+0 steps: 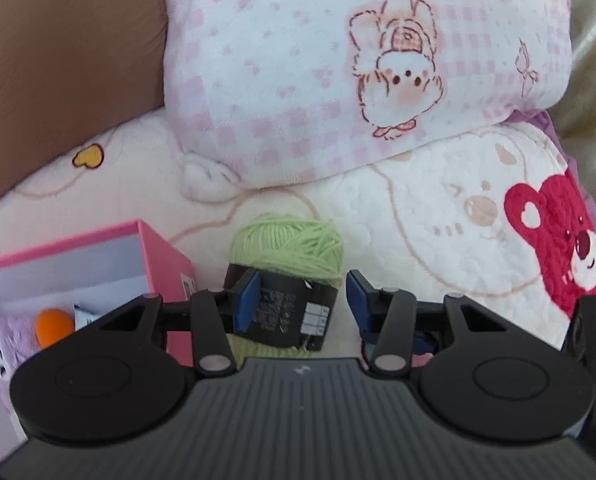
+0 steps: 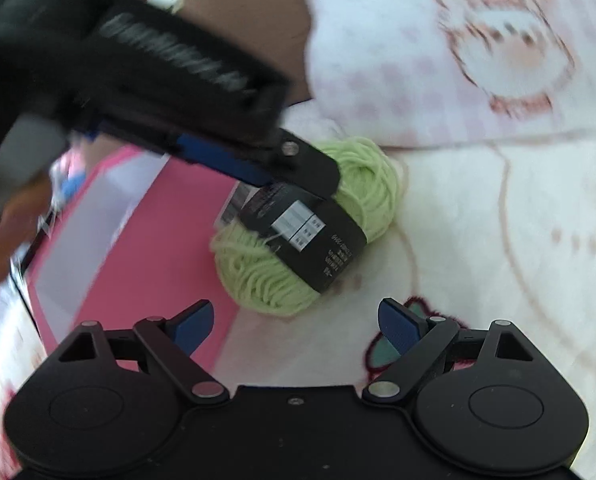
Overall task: Organize objects
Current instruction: 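Move the open left tool toward the green yarn ball, then close the left tool fingers on the green yarn ball's black band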
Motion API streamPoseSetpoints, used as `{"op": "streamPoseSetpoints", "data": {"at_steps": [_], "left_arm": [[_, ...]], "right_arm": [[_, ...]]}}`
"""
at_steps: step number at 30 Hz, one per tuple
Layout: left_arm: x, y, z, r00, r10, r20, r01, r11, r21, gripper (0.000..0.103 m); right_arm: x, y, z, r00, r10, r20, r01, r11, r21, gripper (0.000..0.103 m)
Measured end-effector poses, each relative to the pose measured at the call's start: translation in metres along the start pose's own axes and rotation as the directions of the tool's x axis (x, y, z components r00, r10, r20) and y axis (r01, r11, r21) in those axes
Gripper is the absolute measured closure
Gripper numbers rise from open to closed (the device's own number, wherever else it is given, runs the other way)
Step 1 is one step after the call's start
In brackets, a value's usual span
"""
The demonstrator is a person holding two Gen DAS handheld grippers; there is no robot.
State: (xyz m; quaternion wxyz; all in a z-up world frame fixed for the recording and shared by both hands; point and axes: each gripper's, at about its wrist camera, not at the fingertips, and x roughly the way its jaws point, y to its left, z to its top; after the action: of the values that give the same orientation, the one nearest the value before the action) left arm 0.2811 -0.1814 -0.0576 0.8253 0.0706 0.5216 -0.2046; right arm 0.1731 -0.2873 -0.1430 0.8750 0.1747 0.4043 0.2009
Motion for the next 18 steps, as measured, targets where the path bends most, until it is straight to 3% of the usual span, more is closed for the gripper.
{"op": "streamPoseSetpoints", "data": {"at_steps": [12, 13, 14, 18], "left_arm": [[0.007, 0.006, 0.002, 0.999, -0.023, -0.037, 0.022, 0.999, -0.033, 0.057], [0.008, 0.006, 0.003, 0.999, -0.021, -0.038, 0.019, 0.999, -0.036, 0.057], [0.008, 0.006, 0.003, 0.999, -0.019, -0.04, 0.018, 0.999, -0.035, 0.057], [0.008, 0.005, 0.002, 0.999, -0.013, -0.032, 0.012, 1.0, -0.019, 0.057]], "right_arm": [[0.031, 0.0, 0.005, 0.999, -0.008, 0.031, 0.004, 0.988, 0.152, 0.012], [0.032, 0.0, 0.005, 0.999, -0.007, 0.047, -0.001, 0.986, 0.167, 0.015], [0.033, 0.0, 0.005, 0.998, -0.006, 0.055, -0.004, 0.985, 0.173, 0.025], [0.028, 0.006, 0.006, 0.998, -0.015, 0.06, 0.006, 0.989, 0.146, 0.041]]}}
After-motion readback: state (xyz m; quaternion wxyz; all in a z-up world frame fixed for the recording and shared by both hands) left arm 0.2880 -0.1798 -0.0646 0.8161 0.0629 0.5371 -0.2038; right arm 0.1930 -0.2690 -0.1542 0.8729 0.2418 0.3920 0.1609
